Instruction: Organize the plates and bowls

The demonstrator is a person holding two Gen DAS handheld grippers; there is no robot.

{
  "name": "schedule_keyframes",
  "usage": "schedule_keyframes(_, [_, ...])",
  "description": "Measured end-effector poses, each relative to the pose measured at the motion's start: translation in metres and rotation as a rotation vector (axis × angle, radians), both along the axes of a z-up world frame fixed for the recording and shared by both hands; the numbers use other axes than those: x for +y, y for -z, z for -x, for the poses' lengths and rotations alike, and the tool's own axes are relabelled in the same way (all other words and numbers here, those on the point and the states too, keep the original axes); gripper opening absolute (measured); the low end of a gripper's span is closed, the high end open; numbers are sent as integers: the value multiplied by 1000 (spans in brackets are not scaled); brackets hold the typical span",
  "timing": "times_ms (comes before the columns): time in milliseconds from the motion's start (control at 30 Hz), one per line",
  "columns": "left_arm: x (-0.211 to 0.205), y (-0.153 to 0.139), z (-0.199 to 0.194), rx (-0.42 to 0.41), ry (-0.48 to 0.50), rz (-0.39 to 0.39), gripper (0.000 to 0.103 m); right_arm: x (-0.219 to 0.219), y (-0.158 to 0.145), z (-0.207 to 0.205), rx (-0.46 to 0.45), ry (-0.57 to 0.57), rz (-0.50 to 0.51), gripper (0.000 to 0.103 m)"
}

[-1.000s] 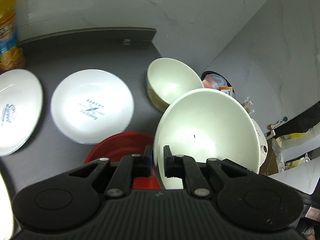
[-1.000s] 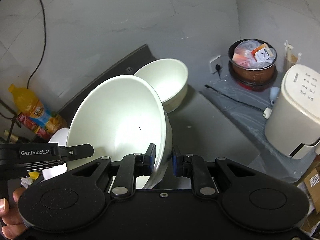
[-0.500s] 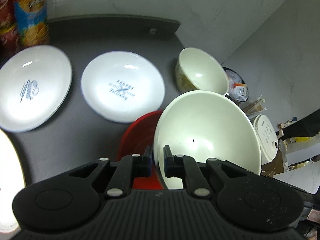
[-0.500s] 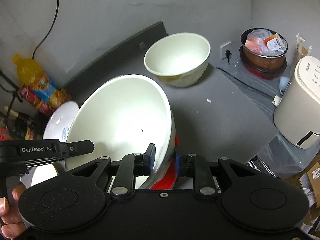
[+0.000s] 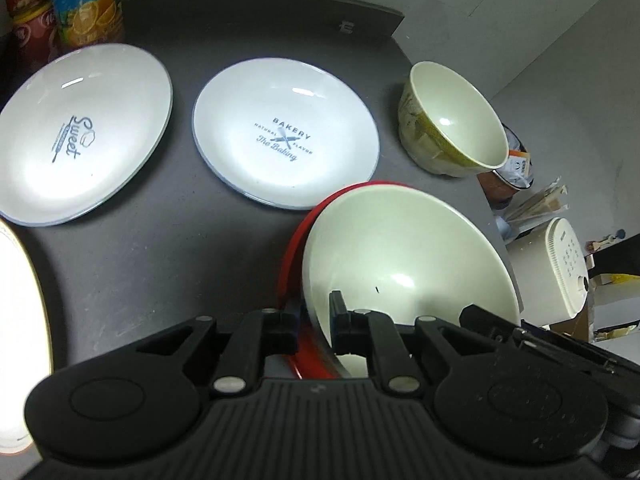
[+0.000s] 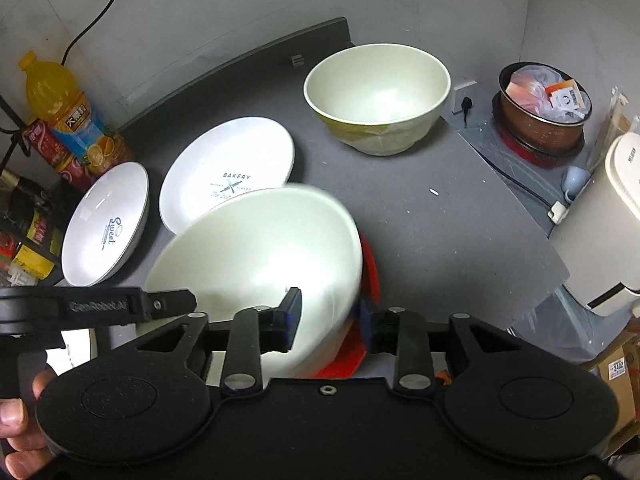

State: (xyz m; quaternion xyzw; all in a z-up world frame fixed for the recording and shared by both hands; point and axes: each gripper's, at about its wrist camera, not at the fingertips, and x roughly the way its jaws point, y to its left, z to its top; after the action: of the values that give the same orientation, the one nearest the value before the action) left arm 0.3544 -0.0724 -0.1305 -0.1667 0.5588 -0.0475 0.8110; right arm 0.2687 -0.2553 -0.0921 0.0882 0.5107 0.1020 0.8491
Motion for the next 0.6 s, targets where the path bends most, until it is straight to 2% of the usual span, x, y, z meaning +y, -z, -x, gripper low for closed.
schedule_keyframes(200, [-2, -7, -2, 2, 2, -24, 13, 1, -2, -3, 10, -15, 4, 43])
schedule_keyframes(233, [-2, -10, -2, -5, 5, -30, 14, 1, -4, -3, 10, -12, 4, 49])
schedule_keyframes(267, [-3, -14, -2, -11, 12, -32, 16, 1, -7, -2, 0, -9, 10, 57])
schedule_keyframes(333, [-2, -21, -3, -28, 20, -44, 22, 1, -13, -2, -26, -18, 8, 61])
schedule_keyframes(500, [3, -33, -4, -54, 1, -54, 28, -5, -22, -6, -45, -7, -15, 62])
schedule_keyframes(600, [2, -41, -9, -73, 3, -71, 42, -13, -25, -10, -64, 11, -19, 71])
